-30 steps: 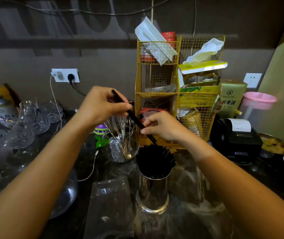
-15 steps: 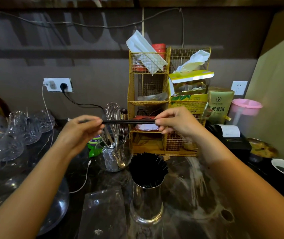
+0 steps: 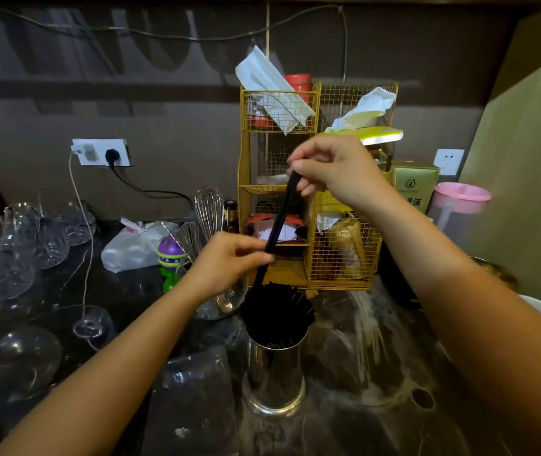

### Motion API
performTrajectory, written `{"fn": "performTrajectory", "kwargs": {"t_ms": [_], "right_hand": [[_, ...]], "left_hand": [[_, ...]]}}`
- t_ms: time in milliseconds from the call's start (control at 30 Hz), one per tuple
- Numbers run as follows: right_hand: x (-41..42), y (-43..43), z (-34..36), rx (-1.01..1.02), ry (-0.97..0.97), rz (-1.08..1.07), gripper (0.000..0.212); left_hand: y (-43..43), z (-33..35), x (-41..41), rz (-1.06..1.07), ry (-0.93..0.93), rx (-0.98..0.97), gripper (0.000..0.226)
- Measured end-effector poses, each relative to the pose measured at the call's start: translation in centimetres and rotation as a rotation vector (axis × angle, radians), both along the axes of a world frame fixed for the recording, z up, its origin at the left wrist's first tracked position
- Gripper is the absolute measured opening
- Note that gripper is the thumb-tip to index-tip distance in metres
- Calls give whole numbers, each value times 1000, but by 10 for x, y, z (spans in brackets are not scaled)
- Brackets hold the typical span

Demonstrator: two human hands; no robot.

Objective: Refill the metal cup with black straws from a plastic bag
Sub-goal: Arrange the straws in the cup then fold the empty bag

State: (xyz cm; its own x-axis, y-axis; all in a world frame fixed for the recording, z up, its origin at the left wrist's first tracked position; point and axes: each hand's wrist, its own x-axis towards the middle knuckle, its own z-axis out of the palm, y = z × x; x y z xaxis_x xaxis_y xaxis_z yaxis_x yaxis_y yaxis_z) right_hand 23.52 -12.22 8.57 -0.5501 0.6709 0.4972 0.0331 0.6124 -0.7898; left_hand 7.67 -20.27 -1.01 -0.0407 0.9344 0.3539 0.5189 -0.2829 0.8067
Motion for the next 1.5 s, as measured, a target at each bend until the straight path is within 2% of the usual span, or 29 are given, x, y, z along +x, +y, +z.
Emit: {"fn": "performTrajectory", "kwargs": {"t_ms": [133,233,400,500,600,733,867,967,1133,1300,1500], "right_hand": [[-6,-8,10,201,-87,-42,10],[-9,-9,4,265,-144,-39,11],[-12,-1,-33,178,-248,-51,10],[-16,2,-58,166,-332,-45,14],[-21,6,-81,149,-398,-22,16],[-20,7,-103,146,-401,-32,17],[-15,4,-122,155,-403,-43,17],[-10,3,-134,170,-437,-49,20],[-2,-1,-147,188,-548,-21,25],[0,-1,-158,197,-742,-41,32],[1,-2,-157,182,-881,-58,41]], "left_hand": [[10,11,18,13,38,82,14],[16,7,22,18,-16,71,20],[22,-17,17,46,-52,-12,6],[24,-28,12,70,-54,-26,13],[24,-34,10,66,-47,-40,3],[28,-47,11,103,-35,-69,28],[32,-61,12,139,74,-121,30],[34,-68,14,192,277,-157,15],[30,-72,20,256,481,-147,22],[26,-73,22,255,522,-170,24],[25,-71,22,219,525,-208,30]]}}
